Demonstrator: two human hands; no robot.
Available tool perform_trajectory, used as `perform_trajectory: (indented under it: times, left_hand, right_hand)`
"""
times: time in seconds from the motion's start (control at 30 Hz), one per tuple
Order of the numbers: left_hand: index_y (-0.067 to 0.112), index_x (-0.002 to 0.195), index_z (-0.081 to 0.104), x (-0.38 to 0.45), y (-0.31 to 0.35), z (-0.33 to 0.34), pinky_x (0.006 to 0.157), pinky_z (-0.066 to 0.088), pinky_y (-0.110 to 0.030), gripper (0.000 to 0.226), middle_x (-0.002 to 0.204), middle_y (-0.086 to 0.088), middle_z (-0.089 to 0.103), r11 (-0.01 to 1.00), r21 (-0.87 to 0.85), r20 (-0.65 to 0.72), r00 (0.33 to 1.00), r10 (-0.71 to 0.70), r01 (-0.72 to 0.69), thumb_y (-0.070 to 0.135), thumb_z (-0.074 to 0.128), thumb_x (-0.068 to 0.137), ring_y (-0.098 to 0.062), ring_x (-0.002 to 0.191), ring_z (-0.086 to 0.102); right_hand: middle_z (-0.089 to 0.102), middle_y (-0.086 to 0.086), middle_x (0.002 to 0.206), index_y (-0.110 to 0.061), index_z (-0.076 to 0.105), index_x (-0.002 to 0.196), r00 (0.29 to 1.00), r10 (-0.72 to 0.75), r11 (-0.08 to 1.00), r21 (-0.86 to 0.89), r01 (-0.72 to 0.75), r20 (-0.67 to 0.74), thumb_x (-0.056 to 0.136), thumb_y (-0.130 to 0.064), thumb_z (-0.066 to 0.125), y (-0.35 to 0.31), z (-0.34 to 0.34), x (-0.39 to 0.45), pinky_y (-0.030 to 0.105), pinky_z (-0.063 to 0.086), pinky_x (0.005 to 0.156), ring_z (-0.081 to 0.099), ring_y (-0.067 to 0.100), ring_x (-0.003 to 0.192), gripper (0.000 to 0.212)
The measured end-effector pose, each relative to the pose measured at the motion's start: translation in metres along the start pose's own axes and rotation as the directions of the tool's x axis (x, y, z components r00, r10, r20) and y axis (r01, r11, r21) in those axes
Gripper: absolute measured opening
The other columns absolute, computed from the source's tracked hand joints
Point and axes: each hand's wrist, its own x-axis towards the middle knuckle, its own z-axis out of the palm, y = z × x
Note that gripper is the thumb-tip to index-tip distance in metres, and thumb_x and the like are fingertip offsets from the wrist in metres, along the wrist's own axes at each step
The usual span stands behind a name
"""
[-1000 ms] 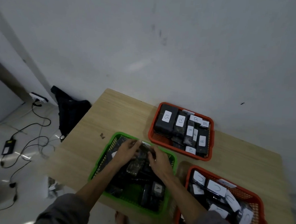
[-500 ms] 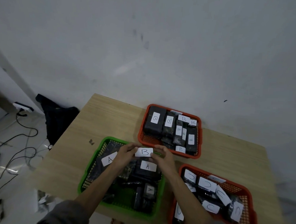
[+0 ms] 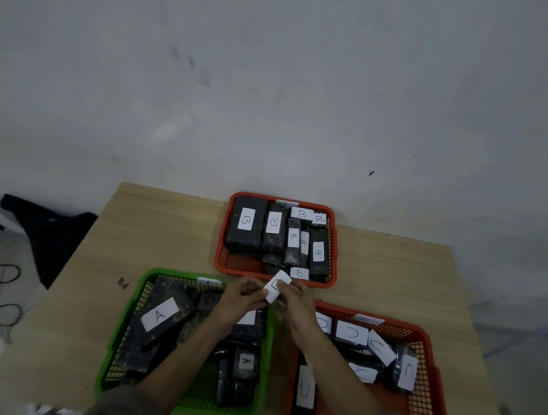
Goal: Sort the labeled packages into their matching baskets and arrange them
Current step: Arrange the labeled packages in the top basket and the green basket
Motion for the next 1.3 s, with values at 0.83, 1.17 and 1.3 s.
perform_trajectory:
  times: [0.83,1.17,1.3]
  left_hand:
    - [0.024,0.104,0.066,0.096,0.032,0.042,0.082,0.05,-0.016,0.017,0.104,0.006,0.07,0.906,0.421,0.007,0.999,0.045,-0.044,0.021,0.071,0.088,-0.007,0.098,0.065]
    - [0.036,0.098,0.068,0.095,0.037,0.025,0.085,0.051,-0.022,0.015,0.1,0.012,0.072,0.886,0.462,-0.001,0.999,0.045,-0.039,0.034,0.073,0.085,-0.003,0.096,0.067]
    - [0.03,0.099,0.069,0.084,0.039,0.014,0.083,0.05,-0.018,0.013,0.096,0.012,0.072,0.879,0.476,-0.041,0.997,0.063,-0.036,0.03,0.073,0.086,0.003,0.092,0.066]
  right_hand:
    - [0.071,0.013,0.11,-0.002,0.071,0.106,0.932,-0.36,0.654,-0.725,0.216,-0.047,0.095,-0.013,0.065,-0.109,-0.013,0.187,0.031,0.052,0.089,0.066,0.026,0.1,0.017]
    - [0.069,0.009,0.108,-0.006,0.066,0.111,0.905,-0.426,0.534,-0.807,0.252,0.001,0.1,-0.019,0.058,-0.112,-0.014,0.181,0.03,0.052,0.08,0.065,0.021,0.095,0.018]
    - [0.065,0.009,0.109,-0.007,0.063,0.11,0.887,-0.461,0.521,-0.799,0.3,0.033,0.102,-0.024,0.055,-0.109,-0.017,0.167,0.033,0.052,0.084,0.063,0.022,0.097,0.021]
